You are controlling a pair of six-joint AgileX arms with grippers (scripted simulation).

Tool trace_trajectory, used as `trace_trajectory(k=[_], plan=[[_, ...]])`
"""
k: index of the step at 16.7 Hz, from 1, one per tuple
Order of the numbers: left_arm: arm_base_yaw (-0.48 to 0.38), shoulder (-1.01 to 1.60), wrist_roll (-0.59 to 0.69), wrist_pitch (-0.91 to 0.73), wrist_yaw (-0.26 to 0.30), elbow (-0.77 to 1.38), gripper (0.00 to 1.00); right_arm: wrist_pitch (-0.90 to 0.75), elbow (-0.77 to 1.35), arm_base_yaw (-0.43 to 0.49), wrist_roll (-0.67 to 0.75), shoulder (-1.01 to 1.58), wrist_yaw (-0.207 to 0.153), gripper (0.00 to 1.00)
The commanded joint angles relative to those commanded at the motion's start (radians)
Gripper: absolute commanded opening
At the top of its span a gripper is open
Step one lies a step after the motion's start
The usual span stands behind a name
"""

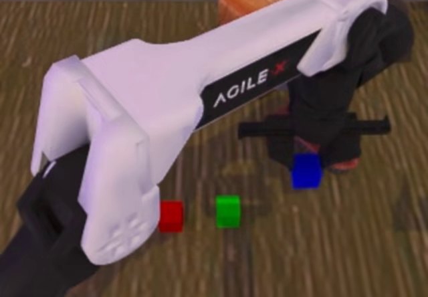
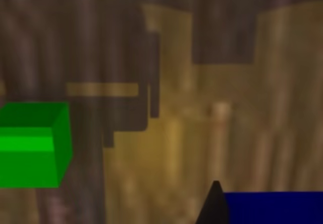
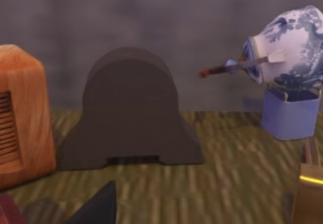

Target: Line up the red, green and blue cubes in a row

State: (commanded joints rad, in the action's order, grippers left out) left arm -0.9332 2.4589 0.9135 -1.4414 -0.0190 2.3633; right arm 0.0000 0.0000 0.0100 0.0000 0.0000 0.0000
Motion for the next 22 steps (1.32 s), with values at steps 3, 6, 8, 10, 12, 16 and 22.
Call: trace_trajectory(k=[3, 6, 8, 10, 12, 16, 22], plan=[[0.0, -0.004, 0.001, 0.041, -0.001, -0.041, 0.0, 0.0, 0.0, 0.0, 0.0, 0.0, 0.0, 1.0], [-0.004, -0.008, 0.002, 0.149, -0.002, -0.162, 0.0, 0.0, 0.0, 0.0, 0.0, 0.0, 0.0, 1.0], [-0.006, -0.011, 0.004, 0.23, -0.001, -0.246, 0.0, 0.0, 0.0, 0.0, 0.0, 0.0, 0.0, 1.0], [-0.008, -0.012, 0.007, 0.278, -0.001, -0.295, 0.0, 0.0, 0.0, 0.0, 0.0, 0.0, 0.0, 1.0], [-0.008, -0.012, 0.008, 0.287, -0.001, -0.303, 0.0, 0.0, 0.0, 0.0, 0.0, 0.0, 0.0, 1.0], [-0.008, -0.012, 0.008, 0.287, -0.001, -0.303, 0.15, 0.0, 0.0, 0.0, 0.0, 0.0, 0.0, 1.0], [-0.008, -0.012, 0.008, 0.287, -0.001, -0.303, 0.6, 0.0, 0.0, 0.0, 0.0, 0.0, 0.0, 1.0]])
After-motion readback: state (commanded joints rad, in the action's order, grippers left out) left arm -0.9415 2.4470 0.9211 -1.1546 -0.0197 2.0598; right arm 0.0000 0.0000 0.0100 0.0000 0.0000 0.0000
